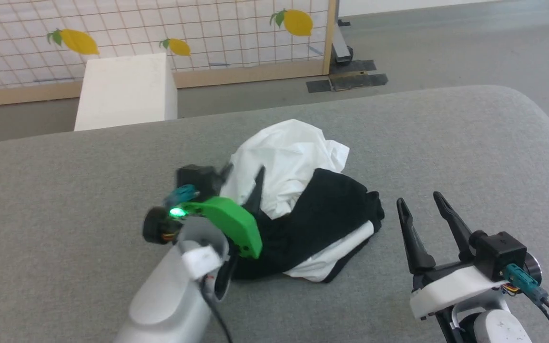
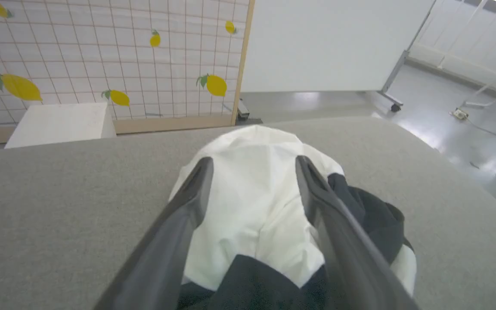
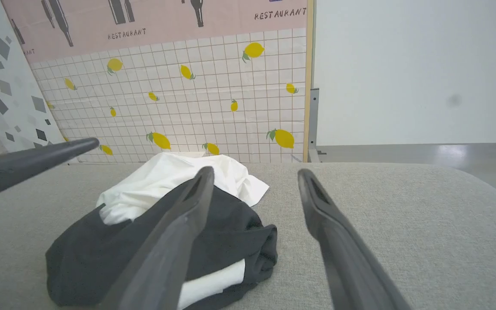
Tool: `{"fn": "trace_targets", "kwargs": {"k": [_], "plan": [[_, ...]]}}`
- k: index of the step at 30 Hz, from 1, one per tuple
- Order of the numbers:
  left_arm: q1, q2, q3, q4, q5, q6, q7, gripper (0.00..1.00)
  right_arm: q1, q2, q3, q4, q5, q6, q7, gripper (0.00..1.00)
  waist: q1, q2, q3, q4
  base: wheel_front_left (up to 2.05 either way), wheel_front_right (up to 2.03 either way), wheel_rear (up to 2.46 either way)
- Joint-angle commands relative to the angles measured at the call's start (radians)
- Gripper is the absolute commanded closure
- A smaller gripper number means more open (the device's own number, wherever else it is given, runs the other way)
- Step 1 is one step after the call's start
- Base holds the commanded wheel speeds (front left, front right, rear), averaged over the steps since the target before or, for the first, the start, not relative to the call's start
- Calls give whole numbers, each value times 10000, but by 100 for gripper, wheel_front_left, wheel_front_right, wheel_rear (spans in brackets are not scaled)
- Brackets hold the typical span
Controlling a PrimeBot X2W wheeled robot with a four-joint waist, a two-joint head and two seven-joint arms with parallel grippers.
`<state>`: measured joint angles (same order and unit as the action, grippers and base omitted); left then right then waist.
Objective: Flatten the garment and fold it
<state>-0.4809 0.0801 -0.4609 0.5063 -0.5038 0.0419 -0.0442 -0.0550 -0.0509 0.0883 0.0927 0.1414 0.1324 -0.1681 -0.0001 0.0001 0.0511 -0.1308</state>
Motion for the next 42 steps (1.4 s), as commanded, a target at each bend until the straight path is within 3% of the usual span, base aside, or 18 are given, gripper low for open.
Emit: {"fn": "trace_targets", "kwargs": {"k": [1, 4, 9, 14, 18, 26, 31, 33, 34, 35, 37, 42], "plan": [[432, 236, 239, -391, 161, 226, -789, 0, 162, 7, 29, -97, -42, -17, 18, 0, 1, -1, -98, 268, 0, 0, 0], [1157, 563, 759, -1275, 402, 735, -1905, 0, 112, 7, 193, -274, -154, -17, 7, 0, 1, -1, -98, 501, 0, 0, 0], [2790, 683, 2029, -3521, 966, 1408, -2167, 0, -348, 7, 1158, -726, -535, -17, 178, 0, 1, -1, 148, 1119, 0, 0, 0], [3811, 328, 3014, -4832, 1607, 1293, -2172, 0, -1278, -70, 3233, -417, -1089, -17, 1232, 0, 1, -1, 595, 1911, 0, 0, 0], [3954, -38, 3400, -5215, 1949, 1011, -2173, 0, -2226, -404, 4647, 660, -990, -17, 3104, 0, 1, -1, 1006, 2593, 0, 0, 0], [3491, -288, 3216, -5221, 1953, 616, -2174, 0, -3250, -460, 5018, 2290, -728, -17, 6557, 0, 1, -1, 1744, 3689, 0, 0, 0], [3272, -295, 2913, -5181, 1693, 818, -2175, 0, -3637, -580, 5221, 2814, -718, -17, 8034, 0, 1, -1, 2004, 3933, 0, 0, 0], [3269, -295, 2843, -5159, 1678, 894, -2175, 0, -3681, -621, 5261, 2957, -641, -17, 8654, 57, 1, -1, 2025, 3932, 0, 0, 0], [3275, -296, 2828, -5146, 1668, 920, -2175, 0, -3702, -640, 5329, 2959, -555, -17, 8841, 75, 1, -1, 2014, 3904, 0, 0, 0], [3290, -296, 2825, -5132, 1662, 937, -2175, 0, -3719, -653, 5370, 2929, -479, -17, 8902, 100, 1, -1, 1994, 3868, 0, 0, 0], [3344, -296, 2844, -5081, 1674, 956, -2175, 0, -3718, -649, 5494, 2763, -155, -17, 8853, 100, 1, -1, 1863, 3724, 0, 0, 0], [3514, -297, 3002, -4941, 1833, 860, -2175, 0, -3790, -518, 4811, 1534, 433, -17, 7243, 100, 1, -1, 1353, 3125, 0, 0, 0]]}}
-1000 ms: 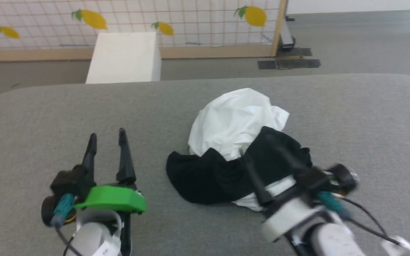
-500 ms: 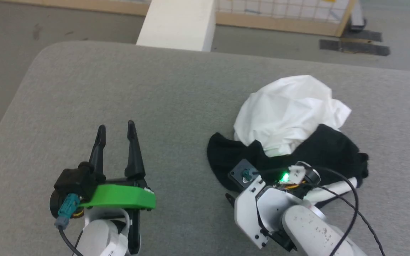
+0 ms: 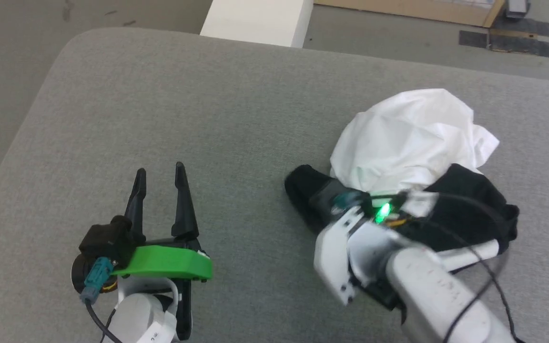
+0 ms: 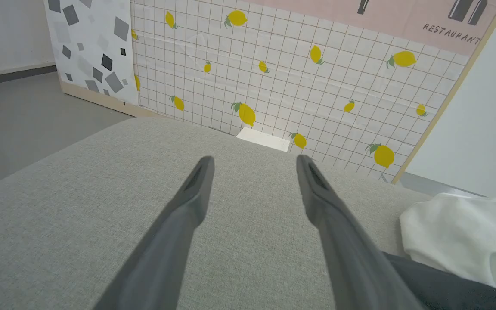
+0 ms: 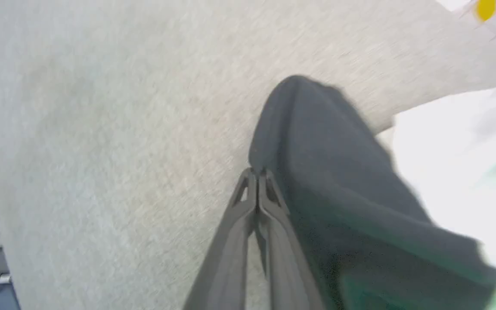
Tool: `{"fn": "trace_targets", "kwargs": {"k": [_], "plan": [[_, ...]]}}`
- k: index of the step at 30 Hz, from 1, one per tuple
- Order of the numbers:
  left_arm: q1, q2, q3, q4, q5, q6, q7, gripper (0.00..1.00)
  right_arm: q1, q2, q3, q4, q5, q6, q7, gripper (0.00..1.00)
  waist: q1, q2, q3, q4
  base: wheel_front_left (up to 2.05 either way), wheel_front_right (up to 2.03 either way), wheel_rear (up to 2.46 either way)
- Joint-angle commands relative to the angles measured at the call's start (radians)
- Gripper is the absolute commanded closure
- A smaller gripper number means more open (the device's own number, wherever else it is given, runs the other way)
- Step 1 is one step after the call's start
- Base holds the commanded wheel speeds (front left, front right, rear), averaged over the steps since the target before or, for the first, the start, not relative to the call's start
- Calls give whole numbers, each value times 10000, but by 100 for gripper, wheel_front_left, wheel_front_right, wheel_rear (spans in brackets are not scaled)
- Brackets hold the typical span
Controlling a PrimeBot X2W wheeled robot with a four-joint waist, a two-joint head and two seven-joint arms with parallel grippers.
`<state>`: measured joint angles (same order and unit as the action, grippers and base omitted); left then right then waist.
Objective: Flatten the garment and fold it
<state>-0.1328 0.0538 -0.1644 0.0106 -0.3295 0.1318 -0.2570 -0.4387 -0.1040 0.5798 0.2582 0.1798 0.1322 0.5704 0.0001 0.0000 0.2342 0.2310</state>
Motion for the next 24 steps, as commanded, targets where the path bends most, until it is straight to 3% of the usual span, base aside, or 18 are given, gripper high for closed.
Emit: {"fn": "trace_targets", "kwargs": {"k": [1, 5, 10, 11, 12, 16, 20, 23, 24], "plan": [[67, -34, 70, 38, 121, -68, -47, 0, 72, 41, -378, -405, 83, -15, -455, 100, -1, 0, -573, -608, 0, 0, 0], [240, -35, 222, 129, 304, -202, -47, 0, 465, 187, -2316, -1921, -158, -15, -1689, 100, -1, 0, -1010, -1195, 0, 0, 0], [394, -35, 301, 261, 410, -380, -47, 0, 1713, 402, -5663, -3523, -954, -15, -2118, 100, -1, 0, -1379, -1870, 0, 0, 0], [431, -35, 303, 268, 414, -394, -47, 0, 1967, 442, -6253, -3678, -1050, -15, -2116, 100, -1, 0, -1423, -1976, 0, 0, 0], [491, -35, 277, 331, 434, -454, -47, 0, 2568, 499, -7463, -3867, -1339, -15, -1969, 100, -1, 0, -1485, -2175, 0, 0, 0], [516, -35, 194, 450, 467, -538, -47, 0, 3619, 532, -9547, -3488, -978, -15, -1602, 100, -1, 0, -1548, -2475, 0, 0, 0], [522, -35, 82, 600, 451, -624, -47, 0, 4356, 535, -10588, -2558, -604, -15, -1214, 100, -1, 0, -1563, -2684, 0, 0, 0], [535, -35, -41, 806, 454, -702, -47, 0, 4627, 536, -10656, -2157, -400, -15, -1101, 100, -1, 0, -1600, -2814, 0, 0, 0], [543, -35, -115, 916, 450, -735, -47, 0, 4658, 536, -10618, -2113, -298, -15, -1189, 23, -1, 0, -1617, -2864, 0, 0, 0]]}}
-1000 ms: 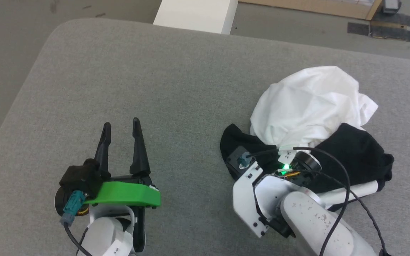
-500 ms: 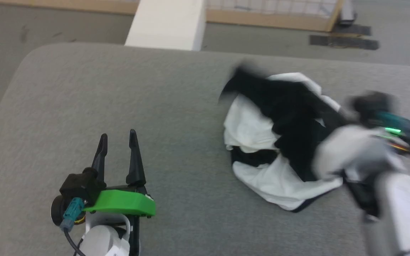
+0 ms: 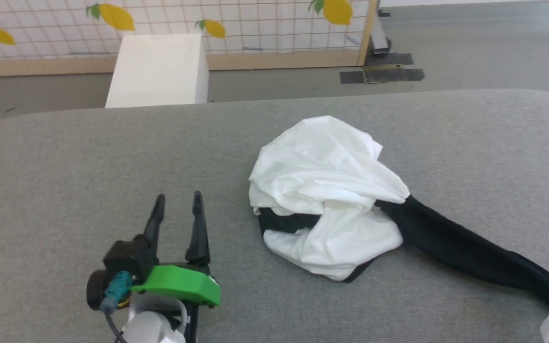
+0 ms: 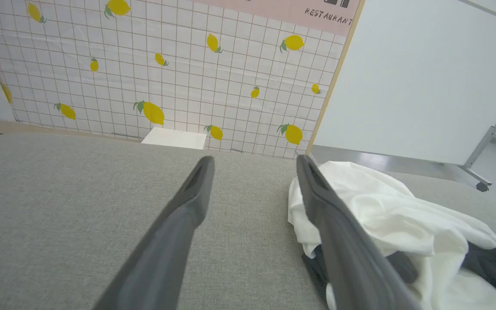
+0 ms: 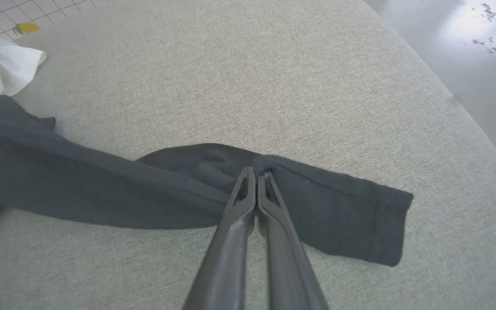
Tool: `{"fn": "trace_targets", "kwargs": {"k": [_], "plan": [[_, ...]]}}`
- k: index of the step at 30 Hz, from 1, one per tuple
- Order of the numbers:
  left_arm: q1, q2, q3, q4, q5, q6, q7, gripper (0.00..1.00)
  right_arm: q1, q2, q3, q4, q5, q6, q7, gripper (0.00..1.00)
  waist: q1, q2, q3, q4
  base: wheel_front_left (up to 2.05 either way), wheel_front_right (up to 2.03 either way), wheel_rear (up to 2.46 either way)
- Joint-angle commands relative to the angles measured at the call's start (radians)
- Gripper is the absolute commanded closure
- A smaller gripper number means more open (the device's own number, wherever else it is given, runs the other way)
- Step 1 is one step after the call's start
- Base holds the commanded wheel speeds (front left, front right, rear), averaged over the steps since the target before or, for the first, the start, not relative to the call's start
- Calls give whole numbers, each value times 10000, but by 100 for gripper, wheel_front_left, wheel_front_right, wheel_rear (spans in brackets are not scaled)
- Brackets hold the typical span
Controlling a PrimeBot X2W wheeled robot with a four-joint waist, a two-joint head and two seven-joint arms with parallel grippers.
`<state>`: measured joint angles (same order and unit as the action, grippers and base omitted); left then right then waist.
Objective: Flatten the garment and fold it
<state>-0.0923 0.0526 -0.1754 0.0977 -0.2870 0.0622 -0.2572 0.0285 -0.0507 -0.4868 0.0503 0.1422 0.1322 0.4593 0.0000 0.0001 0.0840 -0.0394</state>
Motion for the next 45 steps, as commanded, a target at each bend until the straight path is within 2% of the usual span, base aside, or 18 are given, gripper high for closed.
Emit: {"fn": "trace_targets", "kwargs": {"k": [1, 5, 9, 10, 12, 20, 25, 26, 27, 32, 37, 41, 45], "plan": [[138, -24, -81, 141, 18, -71, -45, 0, -8, 3, 86, -13, 159, -15, -182, 0, 0, -1, -127, -201, 0, 0, 0], [53, -24, -597, 671, -53, -232, -45, 0, -109, 3, 557, -198, 447, -15, -1035, 0, 0, -1, -168, -392, 0, 0, 0], [-312, -24, -1261, 1552, -275, -302, 212, 0, -178, 4, 1346, -658, 433, -15, -2356, 0, 0, -1, -145, -576, 0, 0, 0], [-820, -24, -1789, 2273, -451, -251, 887, 0, -114, 4, 2062, -898, 450, -15, -3252, 0, 0, -1, -64, -739, 0, 0, 0], [-1218, -24, -2112, 2653, -592, -168, 1358, 0, -107, 4, 2359, -912, 488, -15, -3602, 0, 0, -1, 25, -847, 0, 0, 0], [-2829, -24, -2829, 4239, -1050, 502, 3777, 0, -211, 4, 3368, -816, 673, -15, -3969, 0, 0, -1, 524, -1278, 0, 0, 0], [-3486, -24, -2856, 4615, -1258, 767, 4549, 0, -317, 4, 3646, -713, 753, -15, -4049, 0, 0, -1, 711, -1389, 0, 0, 0], [-3556, -24, -2834, 4611, -1285, 752, 4506, 73, -333, 4, 3682, -691, 766, -15, -4066, 0, 0, -1, 719, -1388, 0, 0, 0], [-3614, -15, -2822, 4587, -1290, 728, 4409, 100, -342, 4, 3720, -659, 785, -15, -4073, 0, 0, -1, 716, -1371, 0, 0, 0], [-3489, 12, -2366, 4085, -1577, 748, 3257, 100, -347, 5, 3740, -607, 814, -15, -4155, 0, 0, -1, 575, -1052, 0, 0, 0], [-2817, 273, -1738, 2812, -1931, 819, 2143, 100, -289, 5, 3663, -652, 750, -15, -4114, 0, 0, -1, 297, -362, 0, 0, 0], [-1909, 786, -1141, 1387, -2143, 1251, 2085, 100, -219, 5, 3664, -695, 730, -15, -4030, 0, 0, -1, 92, 241, 0, 0, 0], [-730, 1487, -647, 133, -2246, 1849, 2766, 100, -169, 5, 3732, -715, 763, -15, -3953, 0, 0, -1, 20, 747, 0, 0, 0]]}}
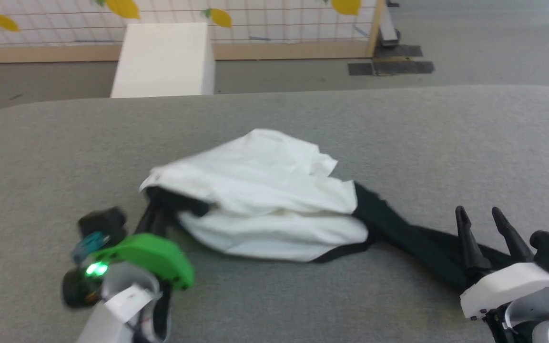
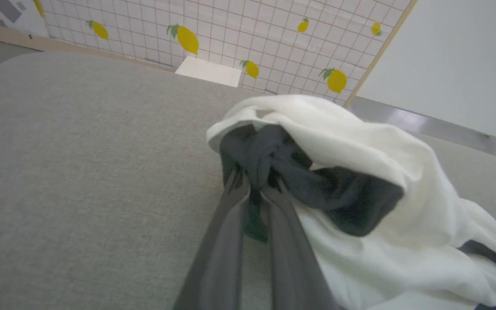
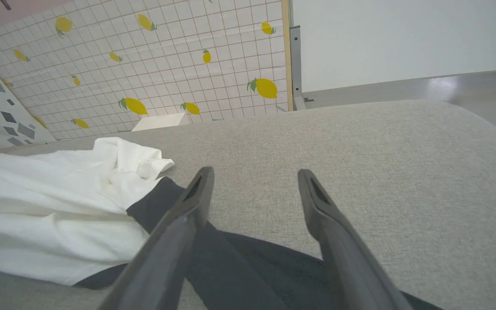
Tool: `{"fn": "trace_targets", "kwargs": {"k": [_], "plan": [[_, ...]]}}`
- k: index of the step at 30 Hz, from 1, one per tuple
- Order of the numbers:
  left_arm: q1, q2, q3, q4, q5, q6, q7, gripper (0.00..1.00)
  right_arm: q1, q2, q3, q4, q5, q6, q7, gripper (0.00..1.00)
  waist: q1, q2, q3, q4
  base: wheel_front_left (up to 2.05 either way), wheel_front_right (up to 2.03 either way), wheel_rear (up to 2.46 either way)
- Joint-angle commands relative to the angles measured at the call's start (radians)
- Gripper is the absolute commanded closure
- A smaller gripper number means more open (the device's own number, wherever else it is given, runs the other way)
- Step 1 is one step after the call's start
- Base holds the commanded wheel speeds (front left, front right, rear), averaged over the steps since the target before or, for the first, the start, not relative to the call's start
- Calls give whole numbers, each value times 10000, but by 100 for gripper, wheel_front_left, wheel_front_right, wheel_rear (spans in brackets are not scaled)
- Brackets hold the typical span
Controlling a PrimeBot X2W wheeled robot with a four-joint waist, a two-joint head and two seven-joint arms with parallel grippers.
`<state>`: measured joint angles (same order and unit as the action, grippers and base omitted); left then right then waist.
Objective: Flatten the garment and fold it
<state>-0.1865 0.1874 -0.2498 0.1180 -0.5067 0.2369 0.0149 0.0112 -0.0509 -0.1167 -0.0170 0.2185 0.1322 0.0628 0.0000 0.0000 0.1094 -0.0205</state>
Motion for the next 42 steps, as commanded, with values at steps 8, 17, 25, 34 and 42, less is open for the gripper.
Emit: {"fn": "trace_targets", "kwargs": {"k": [8, 17, 25, 34, 42], "plan": [[2557, 726, 626, -767, -859, 902, 1941, 37, 22, 7, 219, -16, -128, -15, 324, 0, 0, 0, -129, 1254, 0, 0, 0], [2826, 392, 576, -757, -1511, -217, 1042, 0, -990, 7, 1746, -97, -1042, -15, 493, 0, 0, 0, 38, 2619, 0, 0, 0], [2134, -27, 396, -357, -868, -870, -1302, 0, -2923, -81, 3149, 1526, -1476, -15, 1249, 0, 0, 0, 577, 4138, 0, 0, 0], [1007, -970, 568, 24, 540, -1187, -2756, 0, -4987, -747, 4294, 4211, -899, -15, 4410, 0, 0, 0, 1313, 5455, 0, 0, 0], [1073, -1355, 994, -256, 1167, -1584, -2764, 0, -5876, -764, 4308, 4487, -473, -15, 5891, 100, 0, 0, 1393, 5584, 0, 0, 0]]}}
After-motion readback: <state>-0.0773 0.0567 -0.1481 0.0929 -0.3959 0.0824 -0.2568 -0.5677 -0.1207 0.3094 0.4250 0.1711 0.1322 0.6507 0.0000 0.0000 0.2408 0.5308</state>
